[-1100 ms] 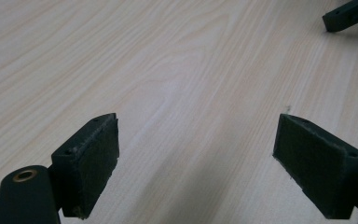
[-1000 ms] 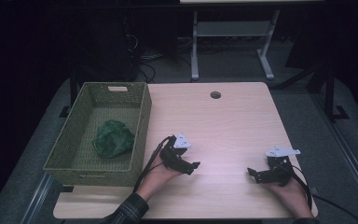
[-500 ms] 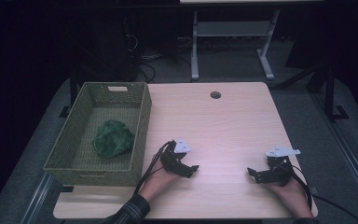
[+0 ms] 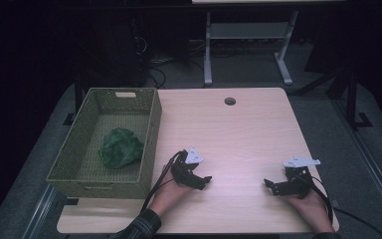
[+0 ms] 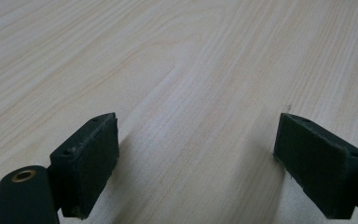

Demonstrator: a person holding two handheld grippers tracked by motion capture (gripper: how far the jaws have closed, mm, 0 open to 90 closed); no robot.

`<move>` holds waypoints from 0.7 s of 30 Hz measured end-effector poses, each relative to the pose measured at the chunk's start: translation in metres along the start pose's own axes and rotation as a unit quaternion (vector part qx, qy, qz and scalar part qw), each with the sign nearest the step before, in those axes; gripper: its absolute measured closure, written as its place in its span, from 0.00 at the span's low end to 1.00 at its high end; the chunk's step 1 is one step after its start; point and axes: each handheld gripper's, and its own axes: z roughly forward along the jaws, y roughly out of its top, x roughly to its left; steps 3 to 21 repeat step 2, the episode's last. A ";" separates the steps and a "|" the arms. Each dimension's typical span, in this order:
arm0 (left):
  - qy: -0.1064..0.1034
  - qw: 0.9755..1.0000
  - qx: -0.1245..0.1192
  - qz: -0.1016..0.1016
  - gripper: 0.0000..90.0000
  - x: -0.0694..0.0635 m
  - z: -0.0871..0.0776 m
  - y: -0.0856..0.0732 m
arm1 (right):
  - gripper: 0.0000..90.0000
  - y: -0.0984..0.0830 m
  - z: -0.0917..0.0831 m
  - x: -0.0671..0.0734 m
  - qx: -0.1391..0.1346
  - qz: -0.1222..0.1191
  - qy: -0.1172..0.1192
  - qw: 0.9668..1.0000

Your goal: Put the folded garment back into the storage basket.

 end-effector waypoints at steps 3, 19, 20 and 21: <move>0.000 1.000 0.000 0.000 0.15 0.000 0.000 0.000 | 0.02 0.000 0.000 0.000 0.000 0.000 0.000 1.000; 0.000 1.000 0.000 0.000 0.15 0.000 0.000 0.000 | 0.02 0.000 0.000 0.000 0.000 0.000 0.000 1.000; 0.000 1.000 0.000 0.000 0.15 0.000 0.000 0.000 | 0.02 0.000 0.000 0.000 0.000 0.000 0.000 1.000; 0.000 1.000 0.000 0.000 0.15 0.000 0.000 0.000 | 0.02 0.000 0.000 0.000 0.000 0.000 0.000 1.000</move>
